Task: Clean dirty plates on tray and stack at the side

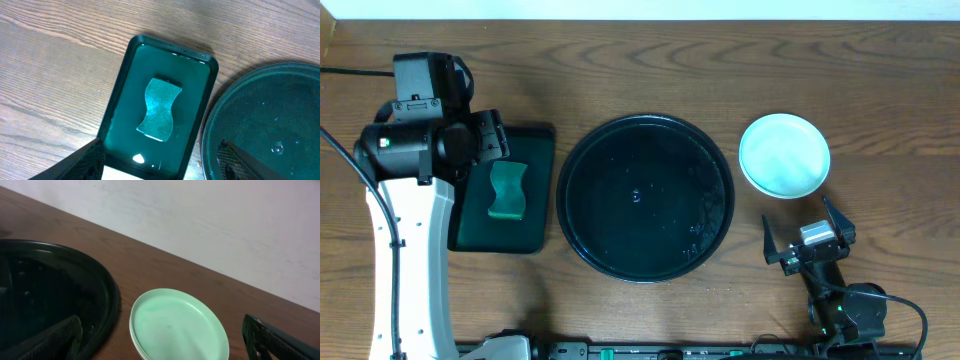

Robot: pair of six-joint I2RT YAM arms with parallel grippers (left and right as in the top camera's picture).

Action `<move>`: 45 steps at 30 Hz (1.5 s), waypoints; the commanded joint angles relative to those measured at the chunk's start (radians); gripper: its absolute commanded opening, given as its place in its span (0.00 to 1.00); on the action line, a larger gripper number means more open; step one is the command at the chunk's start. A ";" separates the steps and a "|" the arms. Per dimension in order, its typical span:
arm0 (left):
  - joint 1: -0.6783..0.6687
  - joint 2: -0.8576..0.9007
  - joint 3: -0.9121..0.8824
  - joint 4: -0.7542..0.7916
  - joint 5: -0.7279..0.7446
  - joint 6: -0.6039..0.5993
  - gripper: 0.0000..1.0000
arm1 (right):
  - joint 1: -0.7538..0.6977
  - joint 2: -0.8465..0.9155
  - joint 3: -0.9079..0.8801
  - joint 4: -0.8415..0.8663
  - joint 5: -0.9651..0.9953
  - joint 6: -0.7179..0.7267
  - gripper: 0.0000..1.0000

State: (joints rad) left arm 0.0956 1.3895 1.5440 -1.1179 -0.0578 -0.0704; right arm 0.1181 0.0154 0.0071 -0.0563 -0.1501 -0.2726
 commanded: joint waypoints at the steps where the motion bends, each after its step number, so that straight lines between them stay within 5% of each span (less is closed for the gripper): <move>1: 0.003 -0.002 0.005 -0.009 0.001 0.008 0.72 | -0.005 -0.007 -0.002 -0.004 -0.012 0.014 0.99; 8: 0.003 -0.004 0.003 -0.031 0.013 0.007 0.72 | -0.005 -0.007 -0.002 -0.004 -0.012 0.014 0.99; 13: 0.002 -0.097 -0.108 0.151 0.053 0.007 0.73 | -0.005 -0.007 -0.002 -0.004 -0.012 0.014 0.99; 18: 0.002 -0.403 -0.524 0.609 0.160 0.045 0.73 | -0.005 -0.007 -0.002 -0.004 -0.012 0.014 0.99; 26: -0.001 -0.955 -1.111 0.934 0.159 0.060 0.73 | -0.005 -0.007 -0.002 -0.004 -0.012 0.014 0.99; 35: 0.000 -1.207 -1.408 1.099 0.148 0.079 0.73 | -0.005 -0.007 -0.002 -0.004 -0.012 0.014 0.99; 45: 0.000 -1.376 -1.540 1.056 0.094 0.078 0.73 | -0.005 -0.007 -0.002 -0.004 -0.012 0.014 0.99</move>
State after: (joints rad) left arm 0.0956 0.0494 0.0250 -0.0261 0.0605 -0.0093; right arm 0.1181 0.0132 0.0071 -0.0563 -0.1574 -0.2726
